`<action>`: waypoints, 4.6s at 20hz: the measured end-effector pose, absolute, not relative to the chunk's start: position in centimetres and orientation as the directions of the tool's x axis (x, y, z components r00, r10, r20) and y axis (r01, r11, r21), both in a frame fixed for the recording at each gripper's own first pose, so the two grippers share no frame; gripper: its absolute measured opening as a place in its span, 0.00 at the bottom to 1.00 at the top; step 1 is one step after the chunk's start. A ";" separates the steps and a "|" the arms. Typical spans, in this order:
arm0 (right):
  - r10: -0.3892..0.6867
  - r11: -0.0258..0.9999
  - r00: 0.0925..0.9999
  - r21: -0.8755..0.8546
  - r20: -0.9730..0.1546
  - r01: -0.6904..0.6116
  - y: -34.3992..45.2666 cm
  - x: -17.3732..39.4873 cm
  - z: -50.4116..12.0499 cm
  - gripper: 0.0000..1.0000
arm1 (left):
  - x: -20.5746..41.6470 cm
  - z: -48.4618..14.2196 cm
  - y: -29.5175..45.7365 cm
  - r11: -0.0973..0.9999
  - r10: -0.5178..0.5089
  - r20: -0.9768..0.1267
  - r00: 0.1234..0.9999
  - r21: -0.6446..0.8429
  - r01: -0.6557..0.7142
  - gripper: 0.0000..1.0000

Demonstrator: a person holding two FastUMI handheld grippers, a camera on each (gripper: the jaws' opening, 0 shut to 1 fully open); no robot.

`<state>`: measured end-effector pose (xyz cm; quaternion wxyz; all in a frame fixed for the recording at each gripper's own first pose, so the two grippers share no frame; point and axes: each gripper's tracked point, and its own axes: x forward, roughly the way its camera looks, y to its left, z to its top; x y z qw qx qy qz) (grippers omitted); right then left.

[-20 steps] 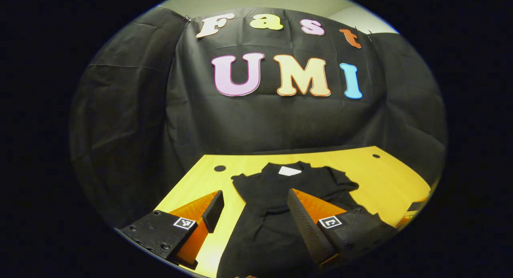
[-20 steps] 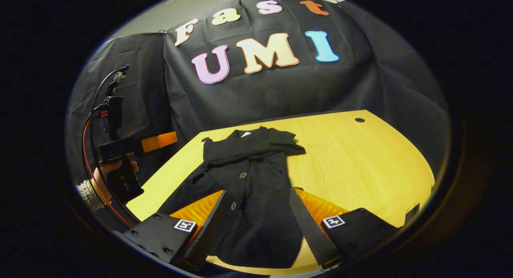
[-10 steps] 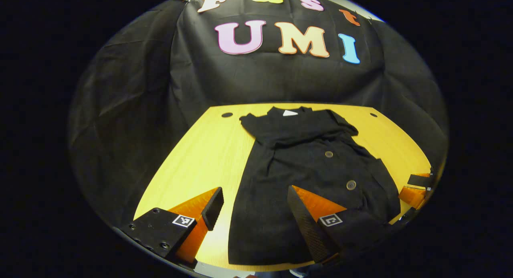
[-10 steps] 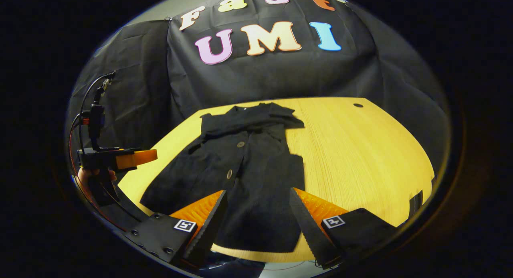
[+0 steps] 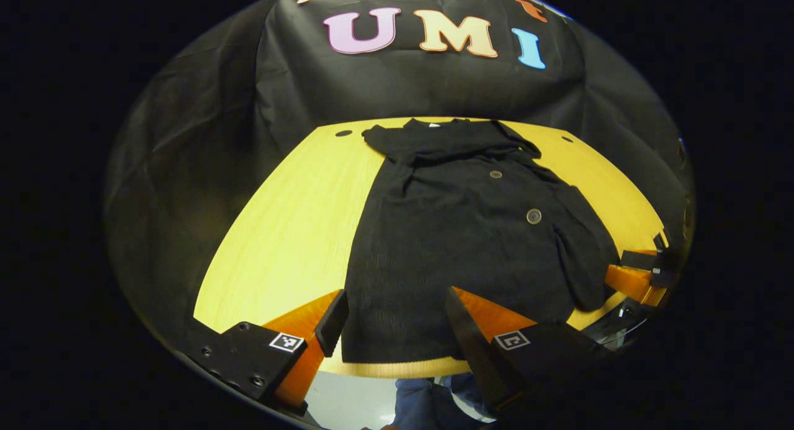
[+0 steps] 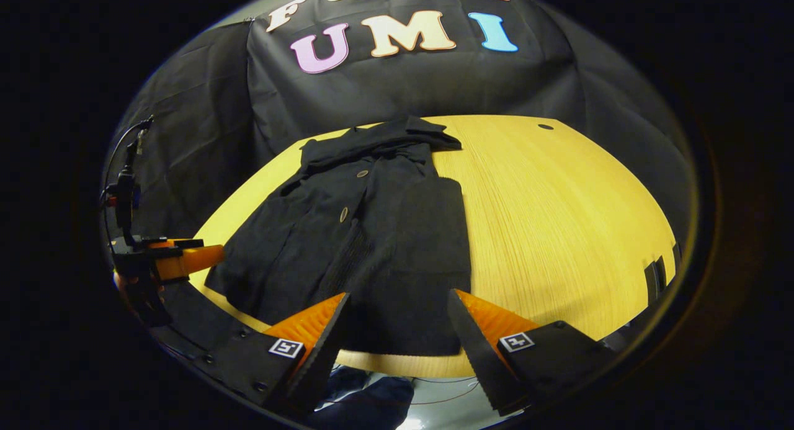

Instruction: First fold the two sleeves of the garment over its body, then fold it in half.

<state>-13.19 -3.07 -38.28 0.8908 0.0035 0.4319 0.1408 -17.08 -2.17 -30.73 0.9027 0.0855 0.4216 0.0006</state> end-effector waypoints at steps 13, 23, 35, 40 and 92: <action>0.215 0.968 0.596 0.090 -0.773 -0.232 -3.0 -13.8 -39.8 0.98 | -19.7 -33.5 -2.1 0.993 0.049 -0.805 0.592 0.105 0.061 0.95; 0.123 0.982 0.641 -0.002 -0.757 -0.190 -3.0 -13.6 -40.7 0.86 | -19.4 -33.8 -2.6 0.982 -0.028 -0.786 0.617 0.094 0.163 0.80; 0.131 0.981 0.624 0.011 -0.770 -0.193 -1.7 -14.2 -41.1 0.47 | -19.9 -34.0 -3.4 0.980 -0.078 -0.802 0.592 0.048 0.194 0.42; 0.167 0.974 0.600 0.036 -0.782 -0.223 -1.2 -14.1 -41.0 0.13 | -19.8 -33.9 -3.5 0.987 -0.103 -0.817 0.568 -0.014 0.159 0.12; 0.193 0.963 0.774 -0.035 -0.603 -0.268 4.6 19.6 -24.5 0.02 | 17.2 -20.8 -3.9 0.997 -0.079 -0.551 0.831 -0.039 0.070 0.00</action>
